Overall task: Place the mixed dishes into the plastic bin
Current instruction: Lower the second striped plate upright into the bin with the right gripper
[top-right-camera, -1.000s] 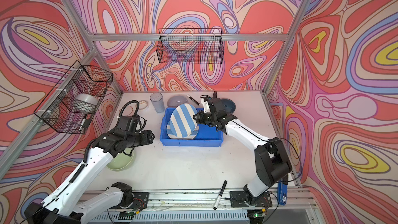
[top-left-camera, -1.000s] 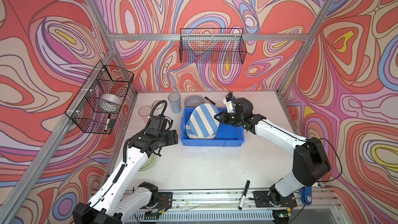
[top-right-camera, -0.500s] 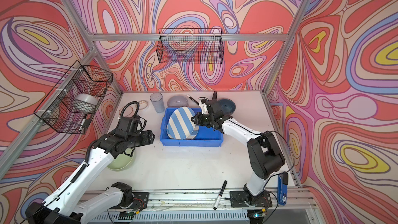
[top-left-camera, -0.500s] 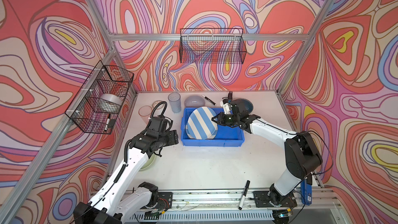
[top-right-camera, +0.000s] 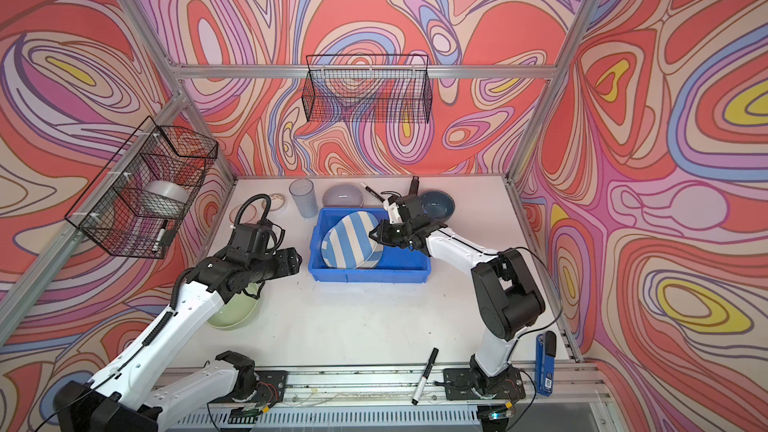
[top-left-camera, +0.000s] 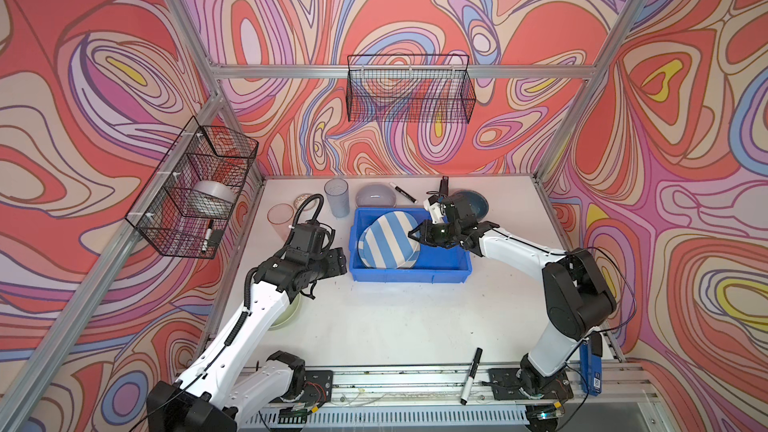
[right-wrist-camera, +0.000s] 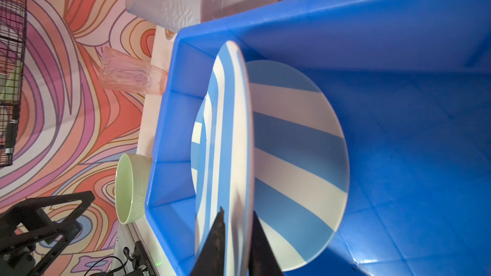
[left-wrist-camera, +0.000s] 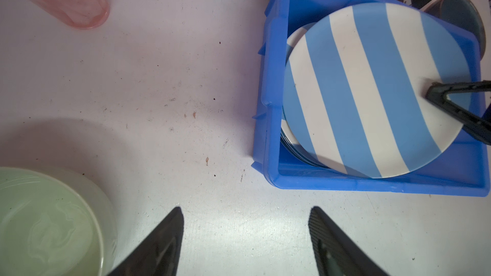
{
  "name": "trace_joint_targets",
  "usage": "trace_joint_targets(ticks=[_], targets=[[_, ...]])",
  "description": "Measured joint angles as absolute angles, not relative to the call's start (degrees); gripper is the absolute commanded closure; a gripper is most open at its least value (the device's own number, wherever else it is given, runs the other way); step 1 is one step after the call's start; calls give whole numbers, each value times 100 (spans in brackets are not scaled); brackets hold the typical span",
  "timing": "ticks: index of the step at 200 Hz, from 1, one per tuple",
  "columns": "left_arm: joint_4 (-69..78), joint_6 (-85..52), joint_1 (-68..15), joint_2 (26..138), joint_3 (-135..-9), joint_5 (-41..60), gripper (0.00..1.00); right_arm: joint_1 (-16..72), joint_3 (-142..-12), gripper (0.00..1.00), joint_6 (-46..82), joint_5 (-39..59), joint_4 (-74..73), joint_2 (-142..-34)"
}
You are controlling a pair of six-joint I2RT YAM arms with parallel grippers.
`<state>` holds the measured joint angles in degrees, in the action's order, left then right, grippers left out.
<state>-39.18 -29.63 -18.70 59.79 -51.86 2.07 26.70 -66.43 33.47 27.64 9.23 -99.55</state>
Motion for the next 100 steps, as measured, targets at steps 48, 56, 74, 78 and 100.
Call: trace_joint_targets(ticks=[48, 56, 74, 78, 100], targets=[[-3699, -2980, -1870, 6191, -5111, 425, 27, 2670, -6761, 72, 3048, 2467, 1586, -10057], [-3656, -2982, -1870, 6248, -5109, 467, 28, 2670, -6781, 71, 3006, 2423, 1653, -10057], [-3544, -2980, -1870, 6375, -5105, 572, 32, 2670, -6906, 71, 2915, 2331, 1837, -10145], [-3516, -2980, -1870, 6412, -5103, 602, 32, 2670, -6943, 71, 2899, 2314, 1868, -10184], [-3385, -2980, -1870, 6582, -5094, 773, 34, 2670, -7019, 70, 2840, 2246, 1959, -10363]])
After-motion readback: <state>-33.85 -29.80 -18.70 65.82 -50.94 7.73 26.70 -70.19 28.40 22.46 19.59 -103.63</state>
